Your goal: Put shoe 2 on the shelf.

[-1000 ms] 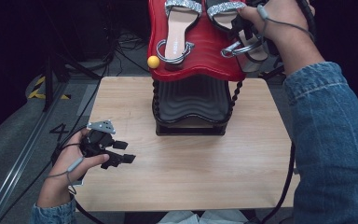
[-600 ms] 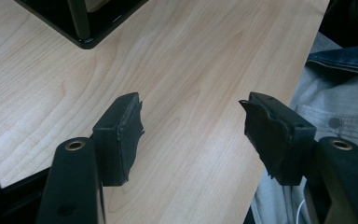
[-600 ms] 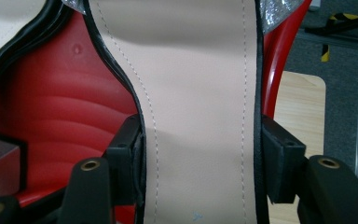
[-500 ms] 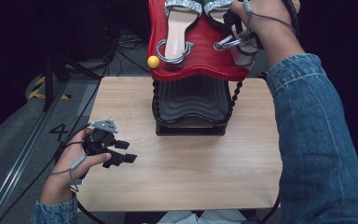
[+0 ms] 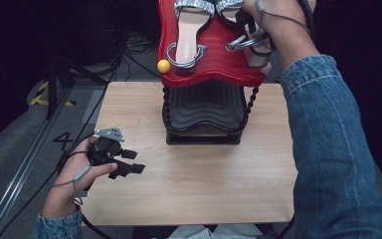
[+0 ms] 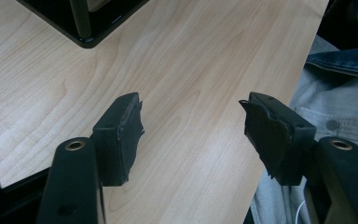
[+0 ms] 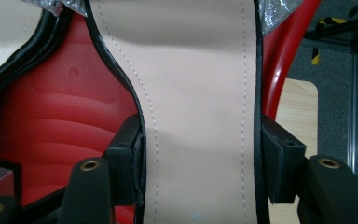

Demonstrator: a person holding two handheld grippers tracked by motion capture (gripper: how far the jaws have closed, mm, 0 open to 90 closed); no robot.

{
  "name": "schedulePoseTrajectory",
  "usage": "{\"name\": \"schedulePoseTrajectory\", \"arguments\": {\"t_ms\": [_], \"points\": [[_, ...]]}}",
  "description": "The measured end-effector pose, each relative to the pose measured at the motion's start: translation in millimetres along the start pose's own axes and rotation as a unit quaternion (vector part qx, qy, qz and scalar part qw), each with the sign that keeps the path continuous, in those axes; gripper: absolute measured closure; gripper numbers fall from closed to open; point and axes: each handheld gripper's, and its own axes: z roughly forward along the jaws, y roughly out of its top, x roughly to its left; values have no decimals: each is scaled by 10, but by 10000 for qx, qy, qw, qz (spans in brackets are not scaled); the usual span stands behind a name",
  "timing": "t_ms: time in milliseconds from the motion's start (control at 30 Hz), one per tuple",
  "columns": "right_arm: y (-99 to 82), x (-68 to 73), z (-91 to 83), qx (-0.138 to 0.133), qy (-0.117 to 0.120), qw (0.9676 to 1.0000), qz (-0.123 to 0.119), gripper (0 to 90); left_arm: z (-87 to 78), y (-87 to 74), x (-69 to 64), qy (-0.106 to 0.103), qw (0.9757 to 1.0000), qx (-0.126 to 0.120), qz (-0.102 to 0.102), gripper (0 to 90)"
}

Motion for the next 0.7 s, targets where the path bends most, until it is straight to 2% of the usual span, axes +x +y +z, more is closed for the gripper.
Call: {"name": "schedulePoseTrajectory", "arguments": {"t_ms": [300, 467, 533, 633, 700], "points": [[29, 49, 51, -91, 120, 9999, -10, 428, 1, -14, 18, -12, 10000, 28, -6, 371], [26, 49, 114, -127, 231, 9996, 63, 427, 7, -10, 17, -20, 10000, 34, 31, 371], [15, 53, 167, -81, 185, 9998, 28, 429, 12, -7, 12, -26, 10000, 30, 23, 371], [6, 54, 214, -241, 44, 9997, -64, 429, 22, -4, 13, -32, 10000, 25, 24, 371], [7, 49, 228, -229, 16, 9997, -114, 429, 26, -4, 14, -48, 10000, 41, 18, 371]]}}
